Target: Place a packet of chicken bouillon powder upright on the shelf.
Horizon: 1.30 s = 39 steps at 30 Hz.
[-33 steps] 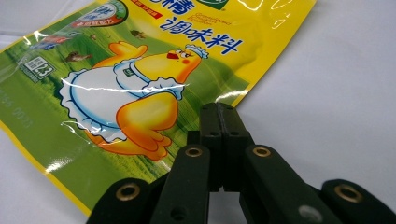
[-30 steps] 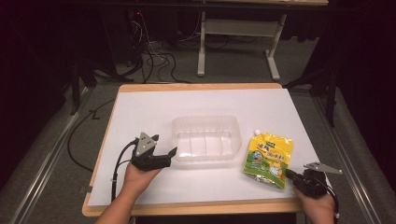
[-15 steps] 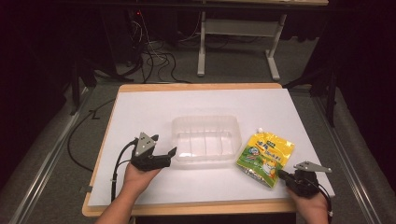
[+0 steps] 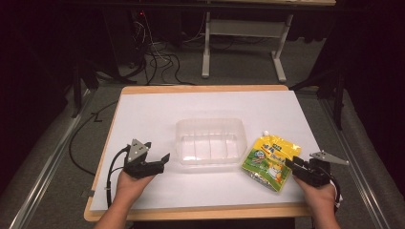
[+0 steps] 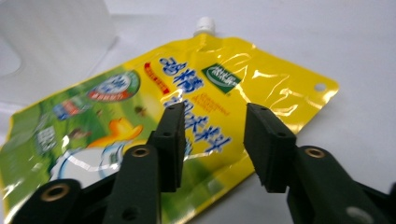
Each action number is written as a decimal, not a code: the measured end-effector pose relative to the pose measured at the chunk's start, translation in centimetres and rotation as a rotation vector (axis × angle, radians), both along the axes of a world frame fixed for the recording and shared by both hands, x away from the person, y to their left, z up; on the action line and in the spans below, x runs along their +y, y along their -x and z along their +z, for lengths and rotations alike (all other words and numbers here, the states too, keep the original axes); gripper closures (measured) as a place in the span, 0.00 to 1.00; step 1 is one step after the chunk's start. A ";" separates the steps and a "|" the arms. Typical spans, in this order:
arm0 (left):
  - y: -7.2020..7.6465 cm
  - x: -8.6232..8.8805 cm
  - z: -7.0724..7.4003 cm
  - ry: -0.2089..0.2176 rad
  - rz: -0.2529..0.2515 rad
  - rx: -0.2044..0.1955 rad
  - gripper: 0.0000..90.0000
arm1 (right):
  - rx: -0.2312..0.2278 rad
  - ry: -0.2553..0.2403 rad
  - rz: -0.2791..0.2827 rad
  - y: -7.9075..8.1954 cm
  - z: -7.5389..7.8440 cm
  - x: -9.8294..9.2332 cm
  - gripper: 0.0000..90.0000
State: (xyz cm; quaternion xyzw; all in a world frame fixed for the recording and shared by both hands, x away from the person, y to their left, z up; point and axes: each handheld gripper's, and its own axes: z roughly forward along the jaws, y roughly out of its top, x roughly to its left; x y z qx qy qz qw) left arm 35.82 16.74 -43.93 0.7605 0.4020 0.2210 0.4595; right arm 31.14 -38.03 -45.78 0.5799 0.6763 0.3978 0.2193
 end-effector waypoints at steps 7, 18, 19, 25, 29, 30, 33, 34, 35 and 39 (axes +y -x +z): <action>0.7 1.9 -0.5 -0.006 0.044 0.027 0.20 | -0.021 -0.034 -0.015 -2.7 0.1 -0.8 0.53; 2.3 3.5 -0.1 0.022 0.095 0.009 0.17 | -0.033 -0.094 -0.097 -5.0 0.3 -3.7 0.35; 2.4 3.5 0.0 0.022 0.097 0.005 0.17 | -0.024 -0.106 -0.107 -5.2 0.1 -4.0 0.34; 2.6 3.3 0.1 0.018 0.099 -0.004 0.14 | 0.039 -0.202 -0.142 -6.1 -1.1 -5.6 0.33; 2.5 3.1 0.2 0.006 0.081 0.006 0.09 | 0.078 -0.249 -0.141 -6.4 -1.8 -6.0 0.36; 2.5 3.1 0.2 0.005 0.082 0.005 0.08 | 0.086 -0.261 -0.142 -6.4 -1.8 -6.0 0.37; 2.5 3.0 0.4 0.004 0.080 0.001 0.05 | 0.101 -0.299 -0.134 -6.4 -2.0 -6.1 0.39; 2.5 3.0 0.4 0.005 0.077 0.000 0.05 | 0.110 -0.301 -0.128 -6.4 -2.1 -6.2 0.40; 2.5 2.9 0.4 0.004 0.075 0.002 0.05 | 0.123 -0.301 -0.130 -6.5 -2.1 -6.1 0.41; 2.5 2.7 0.1 -0.013 0.065 0.009 0.05 | 0.132 -0.323 -0.112 -6.4 -2.2 -5.9 0.44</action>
